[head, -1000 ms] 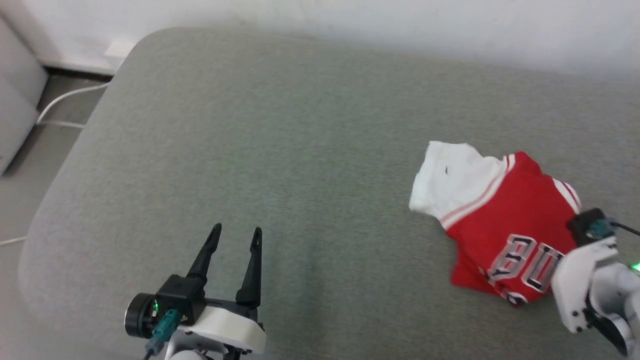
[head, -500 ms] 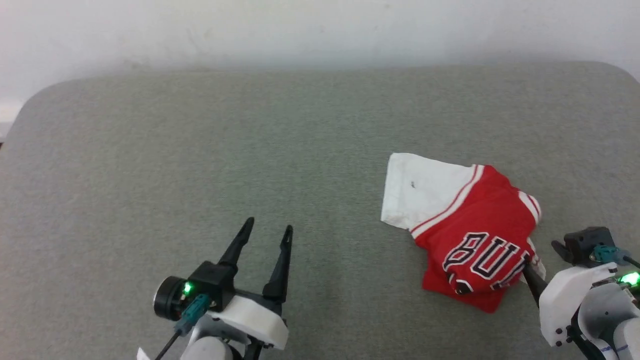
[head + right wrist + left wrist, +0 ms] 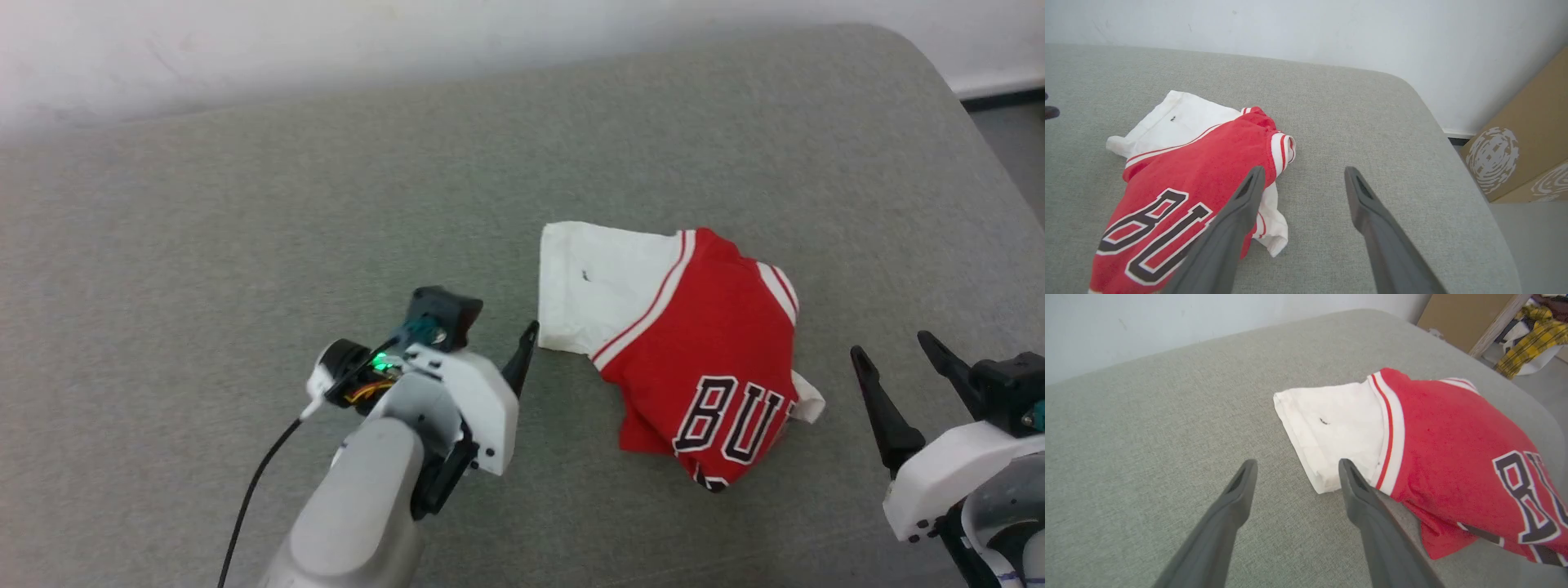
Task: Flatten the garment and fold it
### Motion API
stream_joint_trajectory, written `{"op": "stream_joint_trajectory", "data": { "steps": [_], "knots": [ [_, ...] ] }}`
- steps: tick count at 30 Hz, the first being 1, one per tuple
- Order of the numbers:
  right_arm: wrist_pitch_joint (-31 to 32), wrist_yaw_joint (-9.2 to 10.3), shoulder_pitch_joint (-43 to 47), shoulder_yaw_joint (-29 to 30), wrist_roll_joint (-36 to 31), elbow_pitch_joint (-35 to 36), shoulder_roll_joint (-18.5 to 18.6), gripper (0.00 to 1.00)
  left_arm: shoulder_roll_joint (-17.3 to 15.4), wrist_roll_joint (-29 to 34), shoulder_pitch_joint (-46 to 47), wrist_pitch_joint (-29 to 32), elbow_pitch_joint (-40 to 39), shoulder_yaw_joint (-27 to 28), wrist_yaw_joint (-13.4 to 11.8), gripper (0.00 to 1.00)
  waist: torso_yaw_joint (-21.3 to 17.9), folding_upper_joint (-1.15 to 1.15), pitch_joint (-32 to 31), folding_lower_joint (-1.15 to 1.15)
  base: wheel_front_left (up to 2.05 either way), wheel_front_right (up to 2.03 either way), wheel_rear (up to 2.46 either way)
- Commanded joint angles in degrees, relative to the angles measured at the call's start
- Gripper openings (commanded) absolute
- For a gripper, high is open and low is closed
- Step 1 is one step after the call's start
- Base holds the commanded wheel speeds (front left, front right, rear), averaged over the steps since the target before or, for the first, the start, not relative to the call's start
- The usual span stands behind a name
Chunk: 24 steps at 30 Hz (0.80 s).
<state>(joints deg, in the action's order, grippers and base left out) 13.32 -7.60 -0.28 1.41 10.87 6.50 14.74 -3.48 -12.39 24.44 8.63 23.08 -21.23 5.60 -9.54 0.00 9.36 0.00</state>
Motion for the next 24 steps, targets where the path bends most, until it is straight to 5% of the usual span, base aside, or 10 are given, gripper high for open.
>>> {"op": "stream_joint_trajectory", "data": {
  "steps": [1, 16, 17, 18, 24],
  "knots": [
    [-0.5, 0.11, -0.1, -0.1, -0.4, 0.2, -0.3, 1.0, 0.2, -0.4, 1.1, 1.2, 1.0, -0.6, 0.5, 1.0, -3.1, 0.0, 3.1, 0.0, 0.0, 0.0, 0.0],
    [-4.2, 0.11, -2.2, 1.8, -3.9, -2.5, -6.8, 1.0, 0.5, 0.0, 17.4, 20.9, 19.1, -7.2, 0.0, 1.0, -6.5, 0.0, 8.6, 0.0, 0.0, 0.0, 0.0],
    [-4.4, 0.11, -2.3, 1.7, -4.1, -2.8, -7.1, 1.0, 0.5, -0.4, 17.7, 22.6, 20.1, -7.8, 0.3, 0.68, -6.5, 0.0, 8.6, 0.0, 0.0, 0.0, 0.0],
    [-4.6, 0.11, -2.4, 1.8, -4.2, -3.0, -7.3, 1.0, 0.5, -1.0, 17.9, 23.4, 20.5, -8.2, 0.7, 0.02, -6.4, 0.0, 8.6, 0.0, 0.0, 0.0, 0.0],
    [-5.4, 0.11, -2.7, 2.4, -5.1, -4.3, -7.6, 1.0, -0.1, -4.0, 17.5, 16.0, 17.7, -7.0, 0.5, 0.0, -4.7, 0.0, 7.2, 0.0, 0.0, 0.0, 0.0]
  ]
}}
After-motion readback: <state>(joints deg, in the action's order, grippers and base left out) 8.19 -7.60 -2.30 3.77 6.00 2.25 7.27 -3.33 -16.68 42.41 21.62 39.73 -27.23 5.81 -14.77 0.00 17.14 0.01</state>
